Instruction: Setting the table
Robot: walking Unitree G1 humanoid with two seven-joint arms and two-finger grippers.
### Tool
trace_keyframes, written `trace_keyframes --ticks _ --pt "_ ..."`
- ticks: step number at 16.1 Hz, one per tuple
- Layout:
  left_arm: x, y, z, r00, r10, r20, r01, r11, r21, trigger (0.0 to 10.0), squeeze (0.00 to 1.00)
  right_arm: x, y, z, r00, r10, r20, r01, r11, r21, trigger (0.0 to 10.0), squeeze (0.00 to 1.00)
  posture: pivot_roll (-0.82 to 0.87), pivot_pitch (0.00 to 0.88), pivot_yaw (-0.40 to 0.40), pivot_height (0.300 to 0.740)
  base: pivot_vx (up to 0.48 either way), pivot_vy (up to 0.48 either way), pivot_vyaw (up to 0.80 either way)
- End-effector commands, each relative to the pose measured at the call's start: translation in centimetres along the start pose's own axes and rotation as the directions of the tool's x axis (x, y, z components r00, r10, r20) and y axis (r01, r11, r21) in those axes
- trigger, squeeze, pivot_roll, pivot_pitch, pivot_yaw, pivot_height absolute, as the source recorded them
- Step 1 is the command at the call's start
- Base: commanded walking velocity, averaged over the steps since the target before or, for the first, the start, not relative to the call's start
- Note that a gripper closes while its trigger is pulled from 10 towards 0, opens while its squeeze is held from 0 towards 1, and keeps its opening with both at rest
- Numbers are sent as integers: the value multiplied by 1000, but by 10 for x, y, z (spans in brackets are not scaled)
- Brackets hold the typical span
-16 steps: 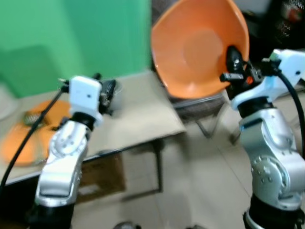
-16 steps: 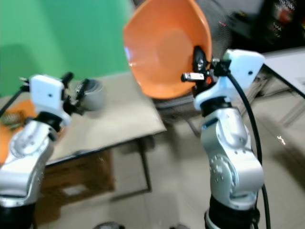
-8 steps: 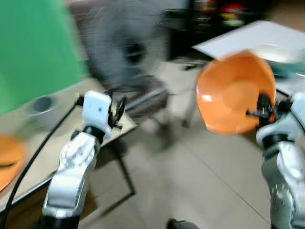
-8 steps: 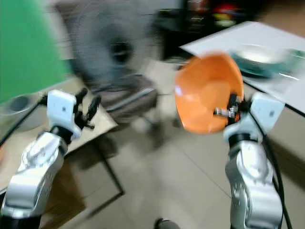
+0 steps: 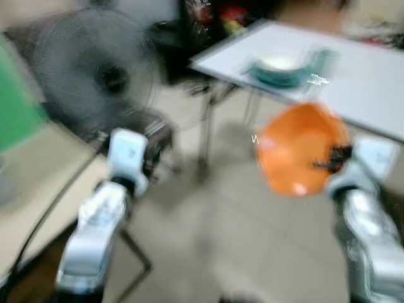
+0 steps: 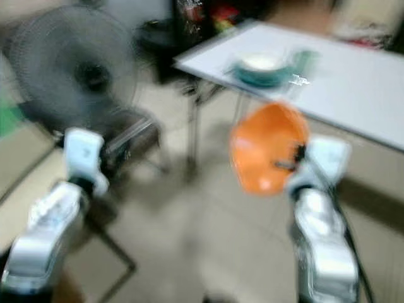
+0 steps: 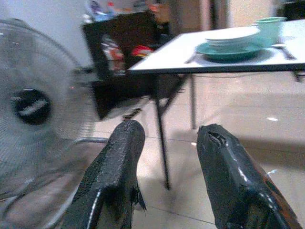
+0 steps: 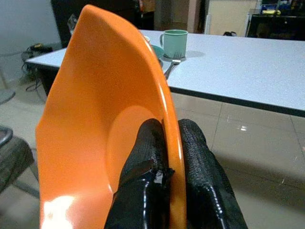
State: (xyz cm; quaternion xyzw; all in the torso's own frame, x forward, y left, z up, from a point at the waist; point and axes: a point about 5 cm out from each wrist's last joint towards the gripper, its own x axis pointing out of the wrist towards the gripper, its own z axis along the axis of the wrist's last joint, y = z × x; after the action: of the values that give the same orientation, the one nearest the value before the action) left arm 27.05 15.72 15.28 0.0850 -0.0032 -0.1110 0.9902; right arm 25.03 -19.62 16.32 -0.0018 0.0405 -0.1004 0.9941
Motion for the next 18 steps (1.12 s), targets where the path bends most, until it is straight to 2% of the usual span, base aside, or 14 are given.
trace_keyframes --ticks 1,4,6,8,11,14,16,18 --pt "2 0 2 1000 0 9 0 1000 -12 10000 0 -1 6 10 998 38 47 -37 999 -27 10000 0 33 0 29 740 0 0 -800" --pt "4 -6 6 999 -47 27 46 999 16 10000 0 2 5 12 998 24 51 -24 1000 -6 10000 0 36 0 21 740 0 0 -800" --pt "4 -7 5 998 -50 33 50 999 -7 10000 0 2 9 13 997 49 64 -49 999 -12 10000 0 32 0 31 740 0 0 -800" --pt "6 -5 5 998 -48 30 48 999 7 10000 0 4 10 17 997 38 65 -40 999 19 10000 0 27 0 34 740 0 0 -675" --pt "9 -7 4 997 -66 28 65 998 16 10000 0 3 15 18 993 86 82 -84 996 -23 10000 0 22 0 42 740 272 0 0" --pt "12 -9 7 996 -77 35 77 997 16 10000 0 3 17 22 991 79 104 -81 997 13 10000 0 16 0 52 740 295 0 0" --pt "12 -12 7 994 -100 35 99 995 26 10000 0 3 12 20 995 40 89 -43 999 26 10000 0 15 0 50 740 296 0 -800" --pt "13 -11 7 995 -96 35 95 995 25 10000 0 3 13 20 994 51 93 -55 998 38 10000 0 18 0 53 740 296 0 -800"
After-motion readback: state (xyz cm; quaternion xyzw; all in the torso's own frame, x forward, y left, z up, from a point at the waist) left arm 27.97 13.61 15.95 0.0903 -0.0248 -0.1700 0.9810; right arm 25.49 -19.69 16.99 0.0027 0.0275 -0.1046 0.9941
